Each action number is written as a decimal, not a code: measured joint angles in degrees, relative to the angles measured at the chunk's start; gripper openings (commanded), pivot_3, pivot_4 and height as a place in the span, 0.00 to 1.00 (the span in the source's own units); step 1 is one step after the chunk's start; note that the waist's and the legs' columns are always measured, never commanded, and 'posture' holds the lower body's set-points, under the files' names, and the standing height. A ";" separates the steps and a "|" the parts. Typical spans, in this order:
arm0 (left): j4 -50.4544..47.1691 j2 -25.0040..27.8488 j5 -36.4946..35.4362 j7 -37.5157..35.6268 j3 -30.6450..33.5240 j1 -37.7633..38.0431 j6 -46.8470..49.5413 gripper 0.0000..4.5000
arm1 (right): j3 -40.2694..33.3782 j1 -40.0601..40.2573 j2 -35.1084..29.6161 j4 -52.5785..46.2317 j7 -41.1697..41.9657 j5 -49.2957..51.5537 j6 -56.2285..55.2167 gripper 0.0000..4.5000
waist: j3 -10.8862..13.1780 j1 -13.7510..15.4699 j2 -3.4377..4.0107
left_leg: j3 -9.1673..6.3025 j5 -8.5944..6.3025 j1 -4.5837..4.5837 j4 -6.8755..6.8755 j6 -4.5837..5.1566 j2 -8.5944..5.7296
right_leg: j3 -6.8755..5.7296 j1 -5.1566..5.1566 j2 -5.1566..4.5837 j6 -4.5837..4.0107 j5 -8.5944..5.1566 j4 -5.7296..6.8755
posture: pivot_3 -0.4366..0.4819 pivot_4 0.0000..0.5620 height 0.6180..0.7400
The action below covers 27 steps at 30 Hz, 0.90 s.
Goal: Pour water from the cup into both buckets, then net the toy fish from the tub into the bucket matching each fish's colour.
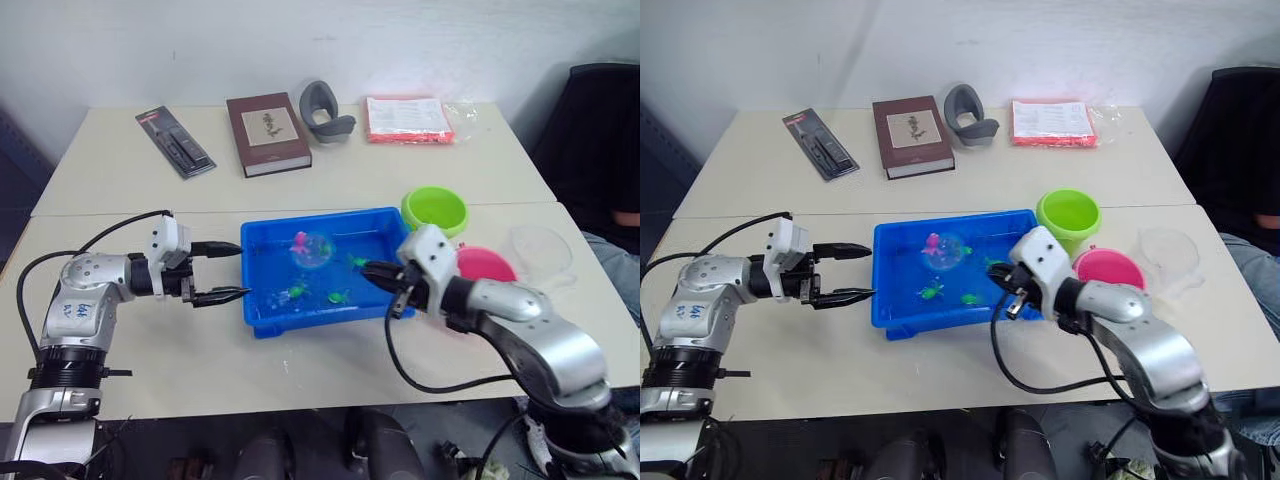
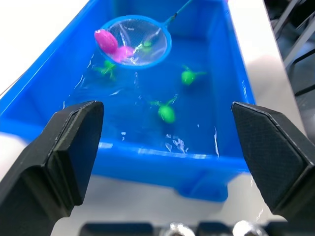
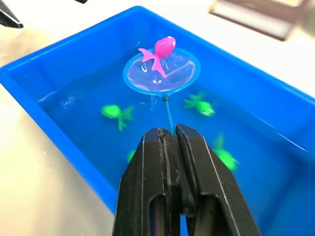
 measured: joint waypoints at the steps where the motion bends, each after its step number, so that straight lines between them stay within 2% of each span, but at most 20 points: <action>1: 0.14 -0.49 -0.12 -0.21 -0.03 -0.25 -0.11 0.99 | -1.15 1.53 -0.20 -0.92 0.02 0.39 -0.12 0.00 | 0.00 0.03 0.00 | 0.00 0.00 0.00 0.01 0.00 -0.01 | 0.00 0.00 0.01 0.00 0.00 0.00 | 0.48 0.27 1.00; 9: 6.04 -4.78 0.18 -3.33 -2.20 -6.43 -3.67 0.99 | -10.39 13.03 -1.24 -9.10 -0.45 3.85 -2.34 0.00 | 0.00 1.28 0.00 | 0.06 0.00 0.06 0.06 0.00 -0.04 | 0.12 0.04 0.11 0.05 0.03 0.01 | 0.48 0.27 1.00; 19: 18.01 -12.99 2.07 -7.21 -6.26 -17.29 -7.64 0.99 | -24.85 26.50 2.66 -17.61 -6.50 10.28 -3.69 0.00 | -0.03 2.57 -0.04 | 0.25 0.00 0.05 0.12 0.01 -0.25 | 0.15 0.11 0.21 0.08 0.05 -0.01 | 0.48 0.27 1.00; 23: 20.64 -16.46 2.52 -8.28 -7.09 -18.43 -8.43 0.99 | -33.93 38.11 2.60 -17.80 -9.14 15.07 -9.81 0.00 | -0.03 2.79 -0.04 | 0.24 0.00 0.03 0.11 0.01 -0.38 | 0.14 0.12 0.18 0.10 0.06 -0.02 | 0.48 0.27 1.00; 27: 20.67 -17.77 2.92 -8.60 -7.58 -18.69 -8.49 0.99 | -40.77 49.45 3.04 -17.82 -10.84 18.43 -16.24 0.00 | -0.03 2.64 -0.04 | 0.21 0.01 0.10 0.10 0.01 -0.37 | 0.23 0.15 0.19 0.11 0.06 0.00 | 0.48 0.27 1.00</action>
